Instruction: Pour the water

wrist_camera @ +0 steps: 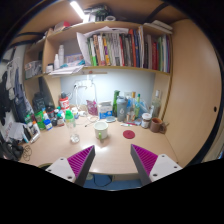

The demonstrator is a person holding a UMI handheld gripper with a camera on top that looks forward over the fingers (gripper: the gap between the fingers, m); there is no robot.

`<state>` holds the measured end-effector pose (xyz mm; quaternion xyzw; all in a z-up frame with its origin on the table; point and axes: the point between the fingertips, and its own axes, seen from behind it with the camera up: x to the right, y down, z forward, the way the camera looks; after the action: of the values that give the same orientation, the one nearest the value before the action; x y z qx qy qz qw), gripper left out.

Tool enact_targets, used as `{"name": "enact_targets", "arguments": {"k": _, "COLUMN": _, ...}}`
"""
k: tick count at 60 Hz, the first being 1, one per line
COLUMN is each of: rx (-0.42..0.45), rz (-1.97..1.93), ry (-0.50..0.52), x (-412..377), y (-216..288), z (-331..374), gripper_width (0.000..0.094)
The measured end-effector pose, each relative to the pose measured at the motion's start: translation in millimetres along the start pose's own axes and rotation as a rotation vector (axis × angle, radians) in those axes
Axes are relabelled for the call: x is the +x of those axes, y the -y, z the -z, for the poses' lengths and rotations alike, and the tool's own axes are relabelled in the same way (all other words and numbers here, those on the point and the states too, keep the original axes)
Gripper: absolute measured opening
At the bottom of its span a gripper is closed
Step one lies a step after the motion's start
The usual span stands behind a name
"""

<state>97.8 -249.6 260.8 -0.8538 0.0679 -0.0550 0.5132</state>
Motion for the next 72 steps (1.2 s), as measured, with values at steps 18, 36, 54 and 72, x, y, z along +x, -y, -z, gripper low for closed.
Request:
{"name": "enact_targets", "arguments": {"k": 18, "rx": 0.033, "rz": 0.099, "ry": 0.048, "x": -42, "y": -5, "z": 18, "gripper_width": 0.0796}}
{"name": "enact_targets", "arguments": {"k": 36, "rx": 0.117, "rz": 0.085, "ry": 0.078, "x": -64, "y": -4, "z": -1, "gripper_width": 0.0798}}
{"name": "enact_targets", "arguments": {"k": 54, "rx": 0.147, "rz": 0.015, "ry": 0.263, "x": -161, "y": -24, "z": -149, "gripper_width": 0.0802}}
{"name": "enact_targets", "arguments": {"k": 72, "rx": 0.206, "rz": 0.031, "ry": 0.368, "x": -263, "y": -26, "z": -301, "gripper_width": 0.0802}}
